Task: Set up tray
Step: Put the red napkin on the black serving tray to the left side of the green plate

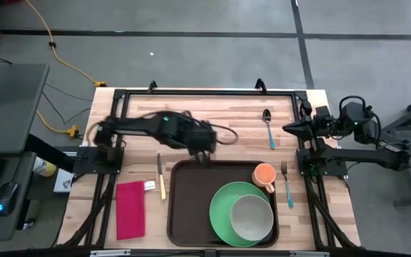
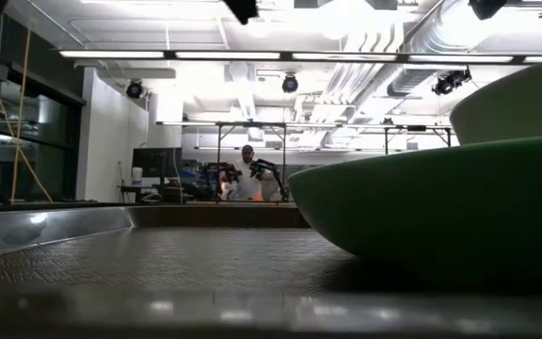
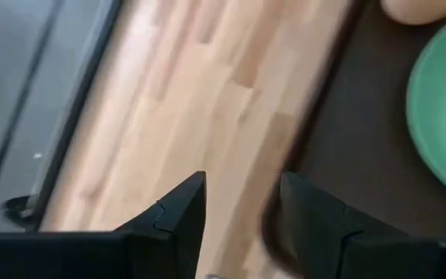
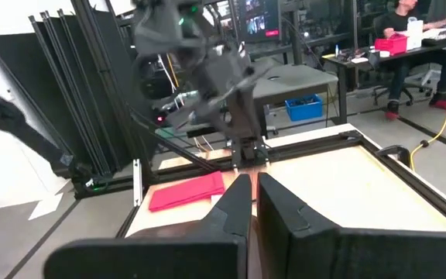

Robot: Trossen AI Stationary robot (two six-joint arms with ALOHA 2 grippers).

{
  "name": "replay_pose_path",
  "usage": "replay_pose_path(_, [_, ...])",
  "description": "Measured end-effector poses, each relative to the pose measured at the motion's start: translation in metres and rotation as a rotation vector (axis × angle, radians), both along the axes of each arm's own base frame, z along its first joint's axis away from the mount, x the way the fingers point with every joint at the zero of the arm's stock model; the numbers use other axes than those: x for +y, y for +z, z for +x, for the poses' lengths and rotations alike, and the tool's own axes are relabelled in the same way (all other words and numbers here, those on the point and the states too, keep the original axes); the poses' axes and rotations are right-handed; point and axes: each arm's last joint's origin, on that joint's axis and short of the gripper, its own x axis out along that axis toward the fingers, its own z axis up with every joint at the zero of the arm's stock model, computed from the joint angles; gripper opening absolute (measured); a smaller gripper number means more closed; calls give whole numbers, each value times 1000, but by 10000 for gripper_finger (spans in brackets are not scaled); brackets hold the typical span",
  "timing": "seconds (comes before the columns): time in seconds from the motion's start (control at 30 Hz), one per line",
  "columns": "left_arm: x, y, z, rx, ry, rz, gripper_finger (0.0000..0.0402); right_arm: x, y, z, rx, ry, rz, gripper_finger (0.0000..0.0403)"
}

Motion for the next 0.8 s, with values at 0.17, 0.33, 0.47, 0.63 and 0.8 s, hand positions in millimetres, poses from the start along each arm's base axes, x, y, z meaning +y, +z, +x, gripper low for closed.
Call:
replay_pose_path(0.17, [8, 8, -48, -5, 51, 18, 185, 0, -1, 0, 13, -6, 2, 0])
replay_pose_path(0.33, [15, -8, -116, -18, 202, -26, 182, 0, -1, 0, 14, -9, 3, 0])
replay_pose_path(0.47, [15, -34, -160, -132, 278, -136, 185, 0, -2, 0, 15, -9, 3, 0])
replay_pose_path(0.63, [10, -79, -192, -206, 250, -355, 186, 0, -2, 0, 16, -9, -8, 0])
replay_pose_path(0.8, [6, -127, -207, -128, 225, -593, 186, -1, -2, 0, 15, -35, -17, 0])
